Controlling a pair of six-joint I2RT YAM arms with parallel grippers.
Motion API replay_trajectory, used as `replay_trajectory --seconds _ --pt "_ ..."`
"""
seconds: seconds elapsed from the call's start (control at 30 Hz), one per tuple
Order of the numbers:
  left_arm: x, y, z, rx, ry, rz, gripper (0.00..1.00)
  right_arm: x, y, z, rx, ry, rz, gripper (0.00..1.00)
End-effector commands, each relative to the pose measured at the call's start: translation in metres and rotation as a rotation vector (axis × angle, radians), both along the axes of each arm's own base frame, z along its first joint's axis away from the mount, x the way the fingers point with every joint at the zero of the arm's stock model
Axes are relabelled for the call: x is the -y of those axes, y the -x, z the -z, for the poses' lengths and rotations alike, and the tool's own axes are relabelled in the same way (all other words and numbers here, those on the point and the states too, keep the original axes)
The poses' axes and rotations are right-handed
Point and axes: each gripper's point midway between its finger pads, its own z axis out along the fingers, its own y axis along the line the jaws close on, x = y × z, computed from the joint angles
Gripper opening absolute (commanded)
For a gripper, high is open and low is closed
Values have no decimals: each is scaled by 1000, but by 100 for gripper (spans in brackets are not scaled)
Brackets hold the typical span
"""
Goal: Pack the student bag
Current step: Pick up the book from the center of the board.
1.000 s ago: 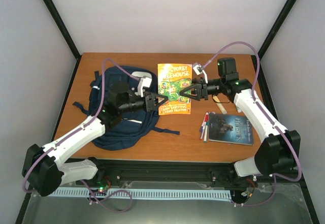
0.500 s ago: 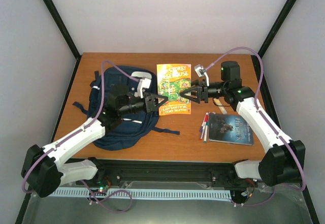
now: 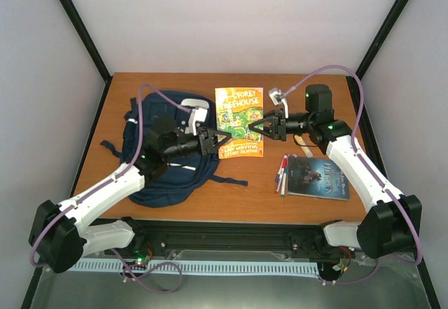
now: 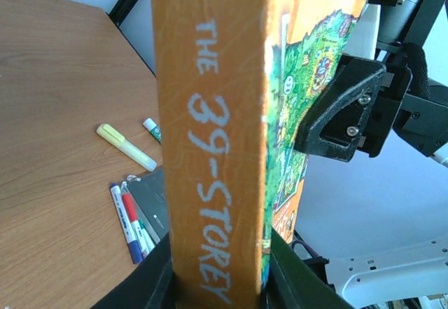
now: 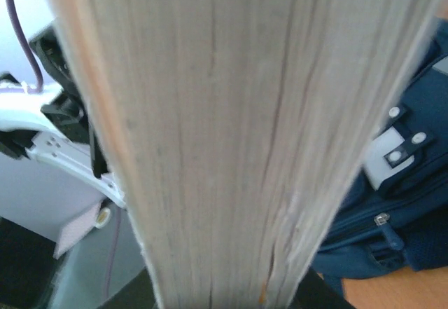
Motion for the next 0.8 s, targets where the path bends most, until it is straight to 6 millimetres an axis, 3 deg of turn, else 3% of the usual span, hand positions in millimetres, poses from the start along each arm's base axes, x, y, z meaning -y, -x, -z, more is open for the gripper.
replay_trajectory --seconds 0.0,0.07,0.23,0.37,0.53,0.67,0.77 --pt "-24 -33 -5 36 -14 -205 40 2 18 -16 62 -28 -41 15" --pt "-26 -34 -1 33 -41 -219 59 5 11 -10 61 -17 -14 4" --pt "-35 -37 8 38 -139 -256 86 15 -6 15 153 77 75 3" --pt "-54 -45 12 31 -300 -342 91 29 -14 23 261 184 197 3" --pt "-99 -55 39 -47 -722 -447 91 50 -22 30 295 218 264 3" --pt "-100 -38 70 -93 -924 -270 83 62 -23 30 236 169 262 3" --pt "-109 -36 85 -118 -987 -276 80 65 -22 28 251 174 253 7"
